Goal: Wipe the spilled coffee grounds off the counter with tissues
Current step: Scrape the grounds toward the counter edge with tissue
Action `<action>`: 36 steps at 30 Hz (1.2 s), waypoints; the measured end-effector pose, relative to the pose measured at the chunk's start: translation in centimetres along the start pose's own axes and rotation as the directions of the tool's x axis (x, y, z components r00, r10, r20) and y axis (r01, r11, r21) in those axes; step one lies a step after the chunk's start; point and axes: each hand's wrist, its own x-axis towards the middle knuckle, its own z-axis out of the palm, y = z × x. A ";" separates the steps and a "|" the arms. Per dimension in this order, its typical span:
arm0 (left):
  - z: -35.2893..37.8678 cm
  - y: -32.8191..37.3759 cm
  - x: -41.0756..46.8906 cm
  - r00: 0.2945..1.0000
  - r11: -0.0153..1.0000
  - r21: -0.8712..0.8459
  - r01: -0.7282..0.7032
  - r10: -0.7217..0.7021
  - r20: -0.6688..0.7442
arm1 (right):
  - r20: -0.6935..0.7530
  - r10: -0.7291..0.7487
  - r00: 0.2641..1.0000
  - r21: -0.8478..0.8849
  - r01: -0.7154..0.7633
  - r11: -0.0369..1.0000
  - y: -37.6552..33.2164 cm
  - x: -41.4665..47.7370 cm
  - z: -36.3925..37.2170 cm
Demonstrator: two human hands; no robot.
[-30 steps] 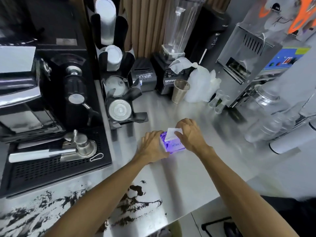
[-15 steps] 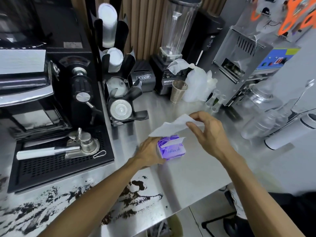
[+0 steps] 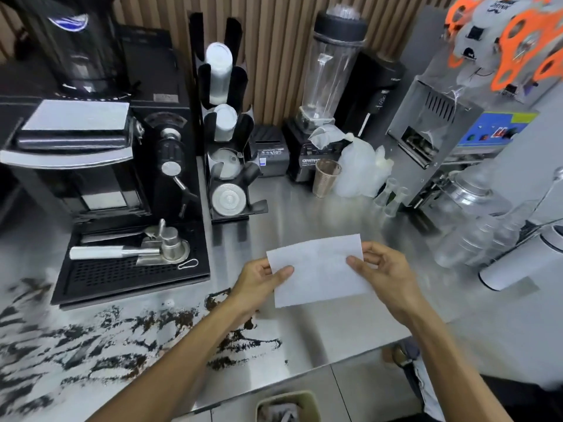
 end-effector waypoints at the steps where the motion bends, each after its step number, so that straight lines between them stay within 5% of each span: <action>1: -0.1 -0.2 -0.7 1.000 0.999 0.050 0.001 0.000 -0.022 | 0.013 0.027 1.000 0.025 -0.027 0.999 0.8 -0.2 -0.1; 5: -0.7 -1.1 -3.3 0.994 0.955 0.291 0.062 -0.034 -0.102 | 0.093 0.146 0.985 0.064 -0.152 0.986 3.9 -1.2 0.4; 11: -2.8 -2.5 -8.1 0.976 0.947 0.293 0.132 -0.072 -0.207 | 0.258 0.379 0.889 0.224 -0.437 0.871 5.6 -3.1 3.3; 23: -3.9 -3.3 -13.5 0.930 0.913 0.389 0.124 0.030 -0.366 | 0.346 0.289 0.893 0.145 -0.355 0.924 8.4 -4.6 6.8; 26: -4.0 -3.8 -13.5 0.925 0.889 0.441 0.127 0.054 -0.375 | 0.424 0.210 0.881 0.065 -0.261 0.963 7.9 -4.5 6.4; 29: -4.1 -4.4 -13.4 0.928 0.819 0.567 0.090 0.138 -0.347 | 0.442 0.092 0.892 -0.174 -0.015 0.985 7.8 -4.3 6.4; 36: -2.5 -6.9 -13.6 0.927 0.622 0.782 0.031 0.274 -0.255 | 0.529 -0.114 0.841 -0.430 0.381 0.819 10.5 -3.7 6.2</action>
